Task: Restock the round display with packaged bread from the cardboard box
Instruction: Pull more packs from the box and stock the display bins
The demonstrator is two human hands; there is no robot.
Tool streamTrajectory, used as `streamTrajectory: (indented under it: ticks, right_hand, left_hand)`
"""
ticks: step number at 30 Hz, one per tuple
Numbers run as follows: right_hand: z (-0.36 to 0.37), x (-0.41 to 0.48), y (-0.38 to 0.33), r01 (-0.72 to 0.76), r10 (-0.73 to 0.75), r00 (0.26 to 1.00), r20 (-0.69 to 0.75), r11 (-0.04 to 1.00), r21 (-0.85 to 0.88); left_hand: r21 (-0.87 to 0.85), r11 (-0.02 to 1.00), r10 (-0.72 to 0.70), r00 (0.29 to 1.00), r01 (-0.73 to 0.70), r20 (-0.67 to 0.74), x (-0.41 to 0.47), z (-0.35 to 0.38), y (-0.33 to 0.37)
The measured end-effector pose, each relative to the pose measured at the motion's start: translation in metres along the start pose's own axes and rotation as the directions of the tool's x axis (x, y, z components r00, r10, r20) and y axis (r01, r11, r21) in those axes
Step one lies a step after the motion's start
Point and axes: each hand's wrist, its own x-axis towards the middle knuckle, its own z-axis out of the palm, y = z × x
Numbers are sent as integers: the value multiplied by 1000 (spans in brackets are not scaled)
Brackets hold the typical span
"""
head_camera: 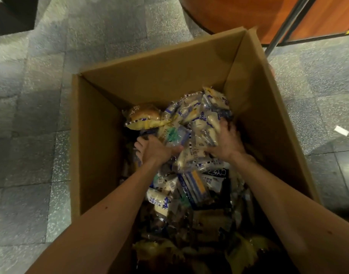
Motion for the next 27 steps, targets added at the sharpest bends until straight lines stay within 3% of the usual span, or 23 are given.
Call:
streamTrajectory:
  ticks: [2, 5, 8, 10, 13, 16, 21, 24, 27]
  right_hand:
    - [-4, -4, 0, -22, 19, 1000, 22, 994, 110]
    - [-7, -13, 0, -46, 33, 998, 58, 972, 230]
    - [-10, -25, -1, -99, 74, 994, 84, 933, 346]
    - [-10, -34, -2, -112, 81, 992, 98, 920, 377]
    - [-12, -45, 1, -112, 64, 989, 134, 914, 391]
    - [-18, -61, 0, -94, 37, 986, 161, 926, 364]
    - [-35, -111, -18, -23, -10, 976, 216, 988, 152]
    - [-52, -154, -36, 49, -49, 970, 240, 999, 6]
    - [-72, -214, -54, 22, 3, 978, 210, 993, -114]
  left_hand:
    - [-114, 993, 34, 999, -31, 28, -6, 2, 2]
    - [-218, 972, 79, 996, -88, -48, -11, 13, 0]
    - [-443, 888, 76, 990, -120, -116, -21, 22, 4]
    - [-602, 797, 18, 998, -52, -62, -24, 23, 9]
    - [-693, 719, -67, 998, 62, 20, -29, 16, 10]
    - [-556, 831, -6, 1000, 13, 15, -42, -3, -1]
    - [-230, 938, 295, 946, -260, 132, -70, -57, -18]
    - [10, 888, 444, 863, -460, 242, -85, -95, -25]
    - [157, 744, 584, 745, -650, 322, -108, -130, -34]
